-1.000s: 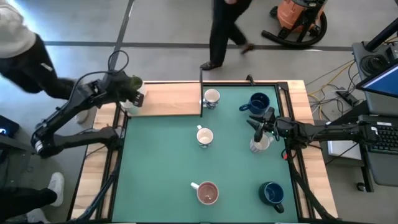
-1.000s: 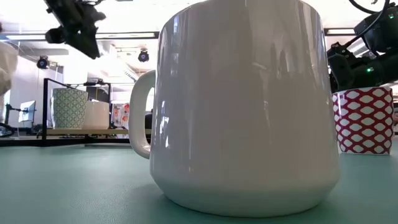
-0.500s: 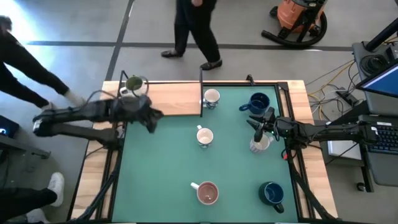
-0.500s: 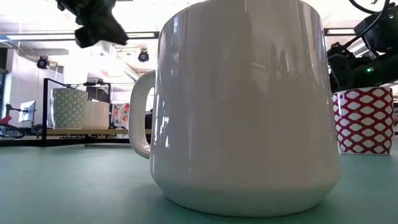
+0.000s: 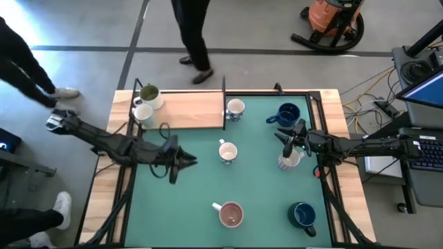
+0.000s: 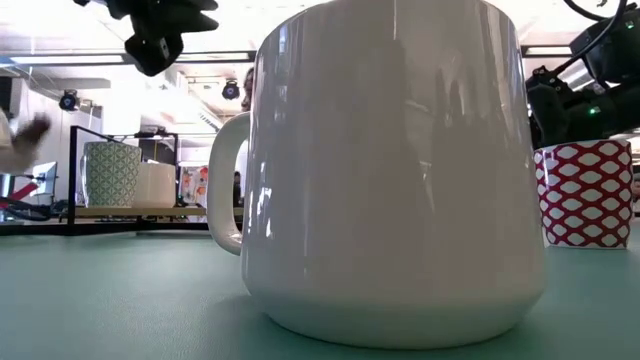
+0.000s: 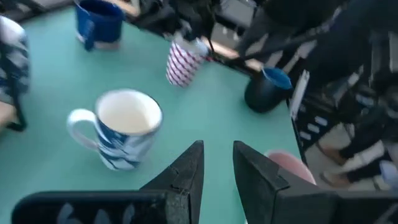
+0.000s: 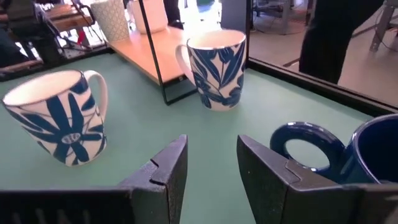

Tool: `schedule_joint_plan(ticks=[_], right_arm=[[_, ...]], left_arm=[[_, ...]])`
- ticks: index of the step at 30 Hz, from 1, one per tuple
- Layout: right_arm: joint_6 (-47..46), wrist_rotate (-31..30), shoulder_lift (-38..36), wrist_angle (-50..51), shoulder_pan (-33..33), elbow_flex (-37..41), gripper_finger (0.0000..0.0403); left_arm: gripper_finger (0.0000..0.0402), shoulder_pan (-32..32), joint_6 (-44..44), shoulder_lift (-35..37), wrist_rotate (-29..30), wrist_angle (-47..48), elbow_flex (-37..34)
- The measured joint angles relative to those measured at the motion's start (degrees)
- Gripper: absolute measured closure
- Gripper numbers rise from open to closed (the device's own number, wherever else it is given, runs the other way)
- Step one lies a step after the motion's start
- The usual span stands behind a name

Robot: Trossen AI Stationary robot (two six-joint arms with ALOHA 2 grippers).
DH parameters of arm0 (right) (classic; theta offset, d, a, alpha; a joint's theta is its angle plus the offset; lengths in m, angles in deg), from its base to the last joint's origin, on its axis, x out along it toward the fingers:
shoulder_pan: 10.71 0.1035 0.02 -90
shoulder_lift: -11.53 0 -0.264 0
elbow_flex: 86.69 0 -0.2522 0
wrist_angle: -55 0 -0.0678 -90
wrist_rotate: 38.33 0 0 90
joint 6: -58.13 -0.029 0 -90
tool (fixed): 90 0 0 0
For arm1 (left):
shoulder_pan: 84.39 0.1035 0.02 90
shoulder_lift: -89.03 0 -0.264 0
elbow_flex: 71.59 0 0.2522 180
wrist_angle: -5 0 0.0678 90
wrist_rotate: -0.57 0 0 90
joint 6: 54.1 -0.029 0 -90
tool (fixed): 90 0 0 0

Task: Place coffee mugs
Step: Move the bottom blue patterned mug to the center of the table

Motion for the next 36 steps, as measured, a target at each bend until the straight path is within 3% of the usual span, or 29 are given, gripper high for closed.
schedule_joint_plan(ticks=[6,11,17,29,36], right_arm=[[-16.13,0.03,-0.02,-3.95,0.02,0.01,0.0275],[-14.35,-1.26,0.00,-5.15,0.00,0.02,0.0275],[-21.17,-1.43,0.00,-5.30,0.00,0.02,0.0275],[-19.77,-0.87,0.00,-19.68,-0.11,-0.03,0.0275],[-15.72,-1.01,3.02,0.91,-0.11,-9.42,0.0275]], left_arm=[[0.0333,-3.60,0.32,-8.02,1.35,-0.21,4.42],[0.0333,-5.32,-0.25,-14.06,4.98,0.31,9.01],[0.0333,-6.73,-3.49,-17.85,5.68,1.37,12.54],[0.0333,-6.86,-0.88,-18.13,8.16,2.00,10.48],[0.0333,-7.01,-0.74,-18.18,8.16,1.88,10.41]])
